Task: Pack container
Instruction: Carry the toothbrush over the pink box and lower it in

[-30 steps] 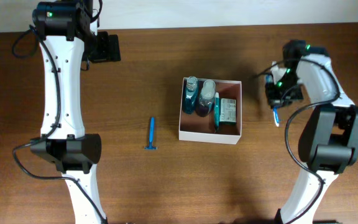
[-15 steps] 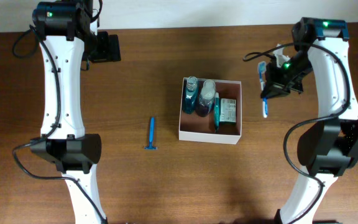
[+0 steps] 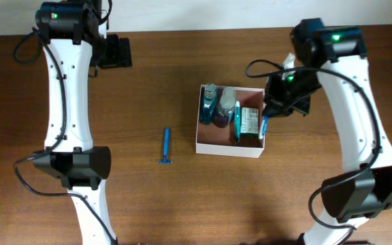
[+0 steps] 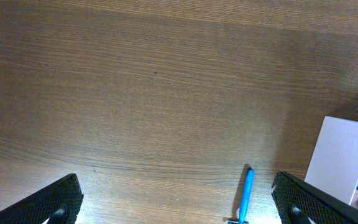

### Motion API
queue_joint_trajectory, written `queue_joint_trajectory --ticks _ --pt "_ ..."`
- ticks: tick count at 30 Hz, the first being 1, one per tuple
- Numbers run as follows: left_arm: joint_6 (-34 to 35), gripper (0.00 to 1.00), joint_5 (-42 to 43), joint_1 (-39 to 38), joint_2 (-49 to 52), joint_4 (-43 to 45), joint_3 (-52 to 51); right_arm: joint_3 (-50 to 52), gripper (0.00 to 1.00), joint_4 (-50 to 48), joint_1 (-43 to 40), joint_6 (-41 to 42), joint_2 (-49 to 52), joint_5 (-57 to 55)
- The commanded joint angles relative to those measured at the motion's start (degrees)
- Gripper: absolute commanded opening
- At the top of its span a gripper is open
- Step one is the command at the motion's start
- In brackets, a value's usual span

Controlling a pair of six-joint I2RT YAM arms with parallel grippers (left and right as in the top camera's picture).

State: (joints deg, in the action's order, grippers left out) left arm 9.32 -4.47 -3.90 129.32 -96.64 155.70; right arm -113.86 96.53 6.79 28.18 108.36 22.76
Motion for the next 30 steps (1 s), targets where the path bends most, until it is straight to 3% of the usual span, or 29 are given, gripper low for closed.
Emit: queue_joint_trajectory --ticks 1,11,30 --pt "0.48 0.99 0.22 -0.07 -0.66 -0.04 -0.09 2.56 0.04 -1.51 2.05 12.57 -0.33 -2.25" --pt "0.48 0.99 0.22 -0.07 -0.66 -0.04 -0.09 8.81 0.04 -9.11 9.7 21.09 -0.24 -5.97" --pt "0.48 0.99 0.22 -0.07 -0.66 -0.04 -0.09 17.16 0.04 -21.59 9.99 26.4 -0.2 -8.87"
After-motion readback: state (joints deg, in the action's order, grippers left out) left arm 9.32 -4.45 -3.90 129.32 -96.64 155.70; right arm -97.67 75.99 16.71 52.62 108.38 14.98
